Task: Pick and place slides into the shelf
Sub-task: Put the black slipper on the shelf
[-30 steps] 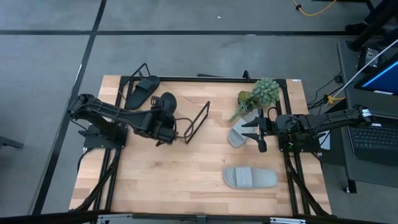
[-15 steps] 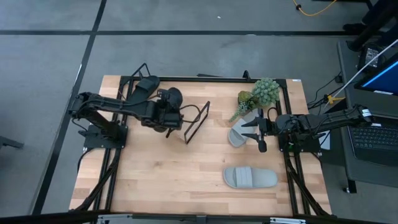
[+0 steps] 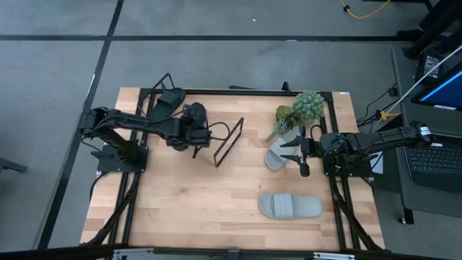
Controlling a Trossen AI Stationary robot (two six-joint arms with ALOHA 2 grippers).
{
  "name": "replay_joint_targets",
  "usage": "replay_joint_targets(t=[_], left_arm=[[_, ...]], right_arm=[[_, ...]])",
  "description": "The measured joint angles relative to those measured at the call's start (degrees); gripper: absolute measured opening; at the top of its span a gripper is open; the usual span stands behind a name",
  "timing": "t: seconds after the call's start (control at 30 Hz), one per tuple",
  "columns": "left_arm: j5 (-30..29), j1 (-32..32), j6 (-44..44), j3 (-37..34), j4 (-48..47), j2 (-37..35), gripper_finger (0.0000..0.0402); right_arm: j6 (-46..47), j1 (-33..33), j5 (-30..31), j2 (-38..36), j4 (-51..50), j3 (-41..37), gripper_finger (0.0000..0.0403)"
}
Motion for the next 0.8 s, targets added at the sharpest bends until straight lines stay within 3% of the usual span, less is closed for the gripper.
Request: replay_joint_targets(t=[0.37,0.8], left_arm=[[3.19,6.67,11.79,-5.71,12.05,-5.31,0.0000],[6.90,13.27,15.76,-6.35,12.96,-5.64,0.0000]], right_arm=[[-1.16,-0.01,0.05,-0.04,0.52,0.00,0.0180],[-1.35,-0.07,0.11,-0.04,0.83,0.00,0.0180]])
